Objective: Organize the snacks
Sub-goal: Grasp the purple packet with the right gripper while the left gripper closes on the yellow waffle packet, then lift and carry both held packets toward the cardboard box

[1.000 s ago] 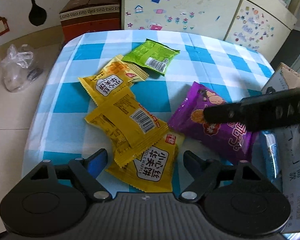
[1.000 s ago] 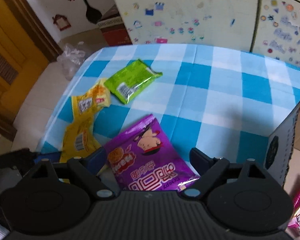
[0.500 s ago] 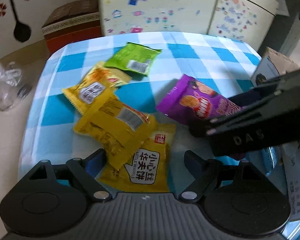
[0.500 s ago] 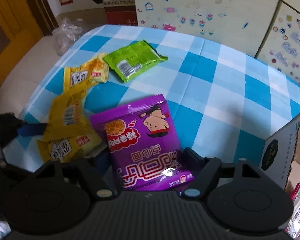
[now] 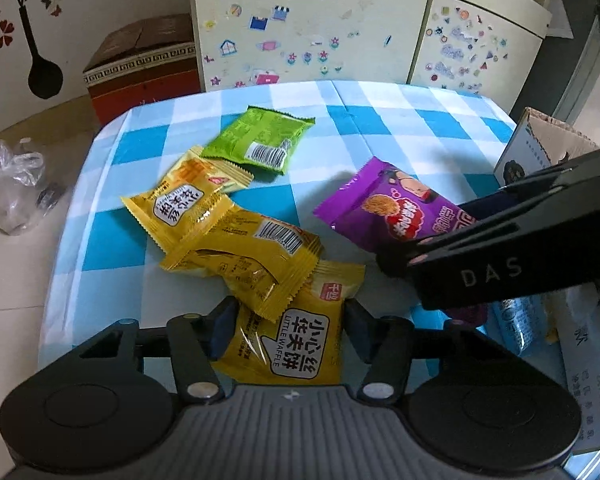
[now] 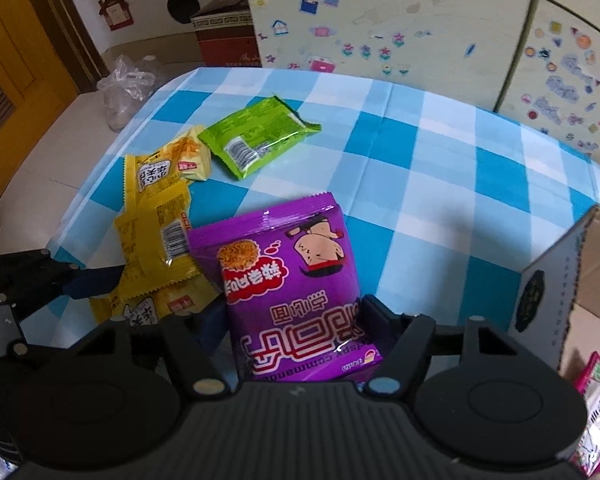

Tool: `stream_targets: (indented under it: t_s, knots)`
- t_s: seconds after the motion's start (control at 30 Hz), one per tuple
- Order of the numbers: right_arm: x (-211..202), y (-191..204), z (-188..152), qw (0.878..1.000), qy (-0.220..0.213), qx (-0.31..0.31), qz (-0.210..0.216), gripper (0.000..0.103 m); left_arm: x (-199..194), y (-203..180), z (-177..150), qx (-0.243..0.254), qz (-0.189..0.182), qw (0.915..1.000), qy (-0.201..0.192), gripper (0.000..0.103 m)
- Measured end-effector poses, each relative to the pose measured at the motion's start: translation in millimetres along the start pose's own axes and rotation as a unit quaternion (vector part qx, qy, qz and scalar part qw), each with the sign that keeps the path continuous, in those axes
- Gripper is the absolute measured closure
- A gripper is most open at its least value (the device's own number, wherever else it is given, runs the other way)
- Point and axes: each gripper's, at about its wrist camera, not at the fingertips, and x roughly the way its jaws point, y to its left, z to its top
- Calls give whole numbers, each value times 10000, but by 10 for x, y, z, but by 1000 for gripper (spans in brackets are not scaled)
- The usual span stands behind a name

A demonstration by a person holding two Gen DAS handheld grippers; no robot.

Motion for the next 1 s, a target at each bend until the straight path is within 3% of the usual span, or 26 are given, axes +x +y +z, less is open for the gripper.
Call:
stream_targets:
  t_s: [0.2,0.53,1.0]
  knots:
    - [-161,-11,-42,9998,-135,109,-5,32,-70,-18,4,-68,-8,10000,-2,41]
    - [-442,-29,-125,9990,-355,214,-156,32,-322,-38,-46,-290,-210,9987,-361,41]
    - [-839,-1,-290,9969,-700,349,-70,32,-548,57,-92,-889,153,9938,-651,41]
